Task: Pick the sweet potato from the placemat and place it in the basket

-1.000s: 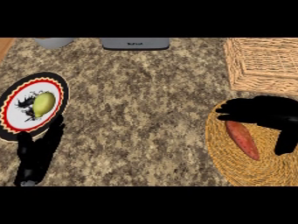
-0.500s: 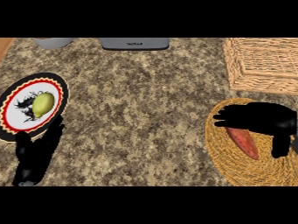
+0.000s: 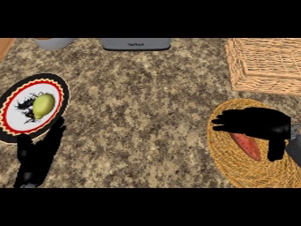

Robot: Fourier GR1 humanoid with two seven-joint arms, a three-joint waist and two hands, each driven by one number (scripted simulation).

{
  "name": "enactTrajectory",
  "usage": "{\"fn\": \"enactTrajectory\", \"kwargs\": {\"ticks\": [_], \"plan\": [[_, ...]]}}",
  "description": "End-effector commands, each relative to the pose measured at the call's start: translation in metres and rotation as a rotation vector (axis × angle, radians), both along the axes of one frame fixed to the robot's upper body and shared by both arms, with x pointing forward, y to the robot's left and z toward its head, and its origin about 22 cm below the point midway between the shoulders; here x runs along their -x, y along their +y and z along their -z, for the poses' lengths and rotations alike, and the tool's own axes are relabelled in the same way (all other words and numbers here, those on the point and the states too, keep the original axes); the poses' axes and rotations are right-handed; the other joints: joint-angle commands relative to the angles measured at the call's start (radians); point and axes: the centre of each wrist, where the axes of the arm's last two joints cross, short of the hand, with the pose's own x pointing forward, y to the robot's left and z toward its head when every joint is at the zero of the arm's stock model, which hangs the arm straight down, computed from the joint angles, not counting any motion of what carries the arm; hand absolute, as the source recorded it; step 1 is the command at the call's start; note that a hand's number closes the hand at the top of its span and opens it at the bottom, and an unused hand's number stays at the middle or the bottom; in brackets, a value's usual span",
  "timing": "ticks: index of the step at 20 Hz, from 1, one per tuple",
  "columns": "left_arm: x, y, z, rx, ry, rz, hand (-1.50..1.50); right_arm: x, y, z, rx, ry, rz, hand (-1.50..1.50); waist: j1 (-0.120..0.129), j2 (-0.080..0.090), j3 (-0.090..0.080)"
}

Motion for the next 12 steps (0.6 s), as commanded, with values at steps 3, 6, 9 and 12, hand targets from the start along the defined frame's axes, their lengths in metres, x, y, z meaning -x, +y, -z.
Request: {"fn": "enactTrajectory", "kwargs": {"ticks": [3, 6, 9, 12], "plan": [[0.009, 0.006, 0.023, 0.016, 0.148, -0.029, 0.0, -0.003, 0.007, 0.015, 0.006, 0.008, 0.02, -1.5, 0.003, 0.013, -0.014], [0.023, 0.009, 0.031, 0.011, 0.13, -0.021, 0.0, -0.002, 0.005, 0.014, -0.01, -0.057, -0.072, 1.5, 0.005, 0.012, -0.014], [0.013, 0.012, 0.023, 0.003, 0.152, -0.03, 0.0, -0.011, 0.002, 0.006, -0.029, -0.124, -0.102, 1.5, 0.005, 0.013, -0.013], [0.006, -0.001, 0.023, -0.02, 0.144, -0.005, 0.0, -0.01, 0.011, 0.02, -0.025, -0.137, -0.113, 1.5, 0.004, 0.013, -0.013]]}}
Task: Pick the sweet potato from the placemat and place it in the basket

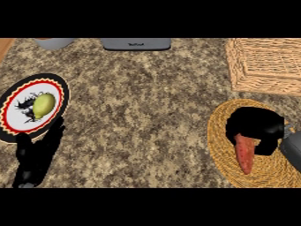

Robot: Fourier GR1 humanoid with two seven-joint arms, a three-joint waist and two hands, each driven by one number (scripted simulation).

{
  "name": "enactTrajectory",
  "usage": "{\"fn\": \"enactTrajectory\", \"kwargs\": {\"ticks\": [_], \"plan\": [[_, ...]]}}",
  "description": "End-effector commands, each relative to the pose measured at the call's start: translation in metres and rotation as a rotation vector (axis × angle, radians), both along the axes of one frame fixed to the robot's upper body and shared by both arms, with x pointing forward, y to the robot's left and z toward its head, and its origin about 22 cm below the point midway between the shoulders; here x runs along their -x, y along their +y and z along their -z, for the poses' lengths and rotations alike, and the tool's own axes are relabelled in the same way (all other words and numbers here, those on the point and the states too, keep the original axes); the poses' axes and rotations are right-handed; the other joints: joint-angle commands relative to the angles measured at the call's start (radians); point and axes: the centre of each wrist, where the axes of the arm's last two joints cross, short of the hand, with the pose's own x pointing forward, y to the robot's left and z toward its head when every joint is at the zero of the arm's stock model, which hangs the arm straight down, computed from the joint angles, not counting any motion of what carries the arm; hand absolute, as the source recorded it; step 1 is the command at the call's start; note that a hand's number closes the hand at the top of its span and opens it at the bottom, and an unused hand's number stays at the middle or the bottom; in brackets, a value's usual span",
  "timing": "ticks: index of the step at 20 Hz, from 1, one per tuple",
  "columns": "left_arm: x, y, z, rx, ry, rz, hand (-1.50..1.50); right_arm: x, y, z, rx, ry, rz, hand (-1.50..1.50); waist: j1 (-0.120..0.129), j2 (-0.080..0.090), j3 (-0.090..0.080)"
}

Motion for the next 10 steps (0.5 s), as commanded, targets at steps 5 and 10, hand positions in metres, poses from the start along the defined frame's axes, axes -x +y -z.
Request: {"fn": "enactTrajectory", "kwargs": {"ticks": [5, 10], "plan": [[0.018, 0.007, 0.018, -0.009, 0.136, -0.054, 0.0, 0.004, 0.015, 0.016, -0.018, -0.034, 0.124, 1.5, -0.004, 0.009, -0.012], [0.02, 0.014, 0.016, -0.002, 0.119, -0.09, 0.0, -0.004, 0.018, 0.033, 0.007, -0.047, 0.75, 1.5, -0.06, -0.002, -0.017]]}}
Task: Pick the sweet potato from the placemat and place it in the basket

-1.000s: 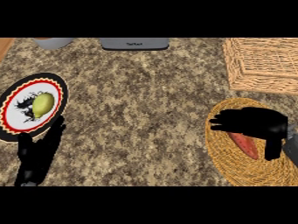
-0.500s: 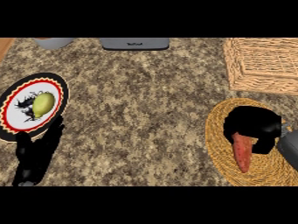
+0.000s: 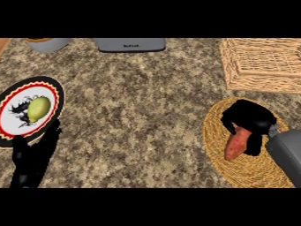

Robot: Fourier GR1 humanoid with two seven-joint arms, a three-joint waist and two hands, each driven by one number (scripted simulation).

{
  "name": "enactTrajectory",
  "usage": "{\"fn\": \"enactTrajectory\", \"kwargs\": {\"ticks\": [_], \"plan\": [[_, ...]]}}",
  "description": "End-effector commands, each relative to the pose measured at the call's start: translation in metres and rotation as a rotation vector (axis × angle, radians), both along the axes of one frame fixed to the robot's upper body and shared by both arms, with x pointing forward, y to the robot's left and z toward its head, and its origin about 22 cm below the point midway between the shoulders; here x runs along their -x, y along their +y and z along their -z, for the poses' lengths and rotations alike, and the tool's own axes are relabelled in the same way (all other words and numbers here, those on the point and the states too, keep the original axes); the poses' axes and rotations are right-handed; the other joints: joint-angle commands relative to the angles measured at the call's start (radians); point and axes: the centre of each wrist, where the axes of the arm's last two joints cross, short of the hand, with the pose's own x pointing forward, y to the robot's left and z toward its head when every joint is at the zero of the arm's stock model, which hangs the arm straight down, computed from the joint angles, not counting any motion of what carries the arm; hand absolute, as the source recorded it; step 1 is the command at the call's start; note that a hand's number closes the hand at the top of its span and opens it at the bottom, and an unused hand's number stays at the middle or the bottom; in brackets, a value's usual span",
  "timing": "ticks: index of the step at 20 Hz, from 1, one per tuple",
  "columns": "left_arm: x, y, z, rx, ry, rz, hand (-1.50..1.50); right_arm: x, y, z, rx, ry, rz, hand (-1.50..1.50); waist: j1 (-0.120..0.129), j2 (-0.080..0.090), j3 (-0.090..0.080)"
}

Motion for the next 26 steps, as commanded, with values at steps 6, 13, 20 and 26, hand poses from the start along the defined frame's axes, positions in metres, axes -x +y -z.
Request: {"fn": "enactTrajectory", "kwargs": {"ticks": [6, 13, 20, 26], "plan": [[0.027, 0.009, 0.024, 0.024, 0.128, -0.02, 0.0, -0.006, 0.093, -0.014, -0.187, -0.167, 0.63, 1.5, -0.002, 0.006, -0.008], [0.019, 0.014, 0.02, 0.02, 0.124, -0.035, 0.0, -0.003, 0.124, -0.096, -0.916, -0.302, 0.811, 1.5, -0.02, 0.005, -0.006], [0.016, 0.008, 0.023, 0.02, 0.127, -0.052, 0.0, 0.024, 0.119, -0.209, -0.989, -0.466, 0.95, 1.5, -0.007, 0.007, -0.007], [0.016, 0.009, 0.021, 0.023, 0.118, -0.015, 0.0, 0.027, 0.076, -0.275, -0.975, -0.586, 1.084, 1.5, 0.015, 0.014, -0.006]]}}
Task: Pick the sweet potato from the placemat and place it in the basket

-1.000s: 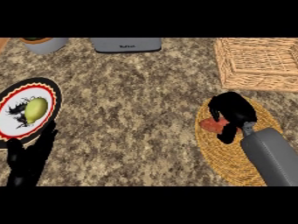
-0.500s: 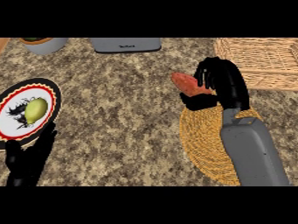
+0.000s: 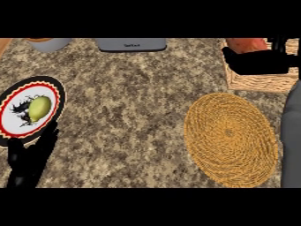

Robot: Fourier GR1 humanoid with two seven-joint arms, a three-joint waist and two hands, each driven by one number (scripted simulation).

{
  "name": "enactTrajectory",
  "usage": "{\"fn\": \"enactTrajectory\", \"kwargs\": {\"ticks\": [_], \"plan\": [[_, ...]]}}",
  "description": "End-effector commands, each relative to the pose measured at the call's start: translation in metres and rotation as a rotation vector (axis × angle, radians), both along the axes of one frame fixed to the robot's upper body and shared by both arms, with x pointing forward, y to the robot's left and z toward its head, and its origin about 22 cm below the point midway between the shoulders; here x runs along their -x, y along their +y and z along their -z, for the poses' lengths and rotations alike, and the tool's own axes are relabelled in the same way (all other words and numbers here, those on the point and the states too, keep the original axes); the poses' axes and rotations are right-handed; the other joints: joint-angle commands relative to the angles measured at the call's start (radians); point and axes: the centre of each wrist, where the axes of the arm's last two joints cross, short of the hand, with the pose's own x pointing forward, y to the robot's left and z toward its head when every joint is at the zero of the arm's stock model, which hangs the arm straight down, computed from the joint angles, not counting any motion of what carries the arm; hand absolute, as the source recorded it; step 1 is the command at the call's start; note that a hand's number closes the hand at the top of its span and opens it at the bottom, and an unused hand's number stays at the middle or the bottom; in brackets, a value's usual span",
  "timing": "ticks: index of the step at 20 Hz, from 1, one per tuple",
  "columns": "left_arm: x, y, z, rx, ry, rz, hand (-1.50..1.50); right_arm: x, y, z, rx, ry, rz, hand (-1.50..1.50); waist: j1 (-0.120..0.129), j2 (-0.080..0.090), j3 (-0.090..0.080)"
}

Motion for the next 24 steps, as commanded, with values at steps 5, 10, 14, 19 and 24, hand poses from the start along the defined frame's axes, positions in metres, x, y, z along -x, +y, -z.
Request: {"fn": "enactTrajectory", "kwargs": {"ticks": [5, 10, 14, 19, 24], "plan": [[0.001, -0.005, 0.024, 0.008, 0.132, -0.007, 0.0, -0.004, -0.058, -0.068, -0.065, -0.011, 0.119, 1.5, 0.016, 0.017, -0.011], [0.006, 0.005, 0.021, 0.011, 0.125, 0.0, 0.0, -0.032, -0.092, -0.067, -0.017, 0.047, 0.181, 1.5, 0.03, 0.02, -0.011], [-0.009, -0.008, 0.014, 0.004, 0.115, 0.008, 0.0, -0.051, -0.104, -0.068, 0.025, 0.025, 0.207, 1.5, 0.035, 0.022, -0.011], [0.002, -0.022, 0.015, 0.008, 0.114, 0.033, 0.0, -0.074, -0.137, -0.028, 0.018, 0.055, 0.205, 1.5, 0.045, 0.024, -0.009], [0.015, -0.009, 0.03, 0.009, 0.129, 0.007, 0.0, -0.086, -0.15, -0.015, -0.048, 0.064, 0.196, 1.5, 0.04, 0.022, -0.01]]}}
